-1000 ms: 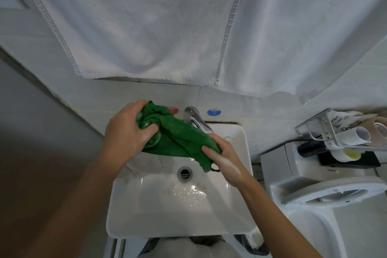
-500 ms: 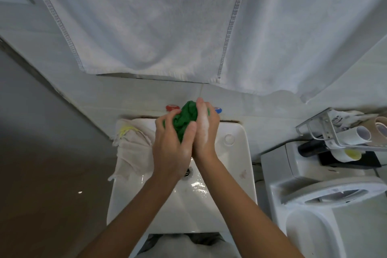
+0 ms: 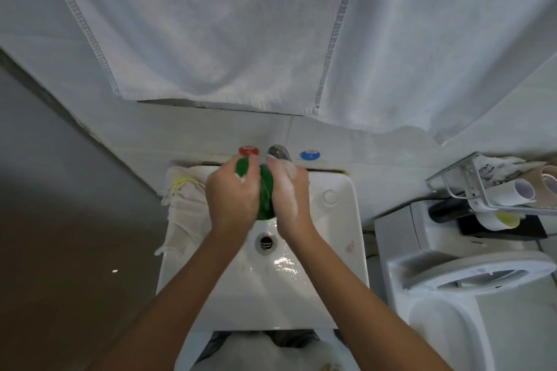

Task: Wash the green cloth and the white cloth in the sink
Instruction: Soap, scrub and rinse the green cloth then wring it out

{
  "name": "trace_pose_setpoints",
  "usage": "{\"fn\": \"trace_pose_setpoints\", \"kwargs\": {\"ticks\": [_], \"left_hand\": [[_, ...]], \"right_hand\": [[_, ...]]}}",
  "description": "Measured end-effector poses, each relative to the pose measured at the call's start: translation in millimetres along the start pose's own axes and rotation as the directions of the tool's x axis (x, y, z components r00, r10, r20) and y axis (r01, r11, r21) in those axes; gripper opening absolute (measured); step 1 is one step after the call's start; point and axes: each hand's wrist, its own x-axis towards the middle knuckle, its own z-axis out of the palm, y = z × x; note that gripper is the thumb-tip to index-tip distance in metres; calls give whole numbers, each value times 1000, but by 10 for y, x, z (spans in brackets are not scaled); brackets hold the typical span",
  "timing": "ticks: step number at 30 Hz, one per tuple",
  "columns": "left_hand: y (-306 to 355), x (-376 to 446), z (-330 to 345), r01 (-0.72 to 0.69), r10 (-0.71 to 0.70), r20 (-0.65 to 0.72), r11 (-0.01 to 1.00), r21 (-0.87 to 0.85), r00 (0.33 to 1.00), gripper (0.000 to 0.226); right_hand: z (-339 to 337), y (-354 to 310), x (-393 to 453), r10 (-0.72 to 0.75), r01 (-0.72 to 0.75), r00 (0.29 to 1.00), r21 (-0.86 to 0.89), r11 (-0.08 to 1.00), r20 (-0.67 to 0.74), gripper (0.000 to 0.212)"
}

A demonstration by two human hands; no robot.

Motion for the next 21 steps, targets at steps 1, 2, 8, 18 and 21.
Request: {"fn": "trace_pose_setpoints", "kwargs": {"ticks": [1,2,8,18,21], "left_hand": [[-19,55,-3,21,-21,-11,1000,-6,1000,42],[-36,45,-6,24,-24,-12,1000,-2,1000,40],[-71,-31,-6,-21,21,-7,1000,-2,1000,31],[-57,101,-26,-1,0,17,999,37,1000,37],[-78,93,-47,32,-32,15,999,20,999,36]], "right_hand": [[-7,51,-77,6,-6,1000,-9,1000,24,37],[-23,81,-117,19,-18,999,-20,1000,39,34],[29,22,-4,-73,68,997,-143,987,-26,50],[44,112,-268,-37,39,999,-87,995,22,43],[39,35,-254,-30,38,997,-120,992,68,50]]}}
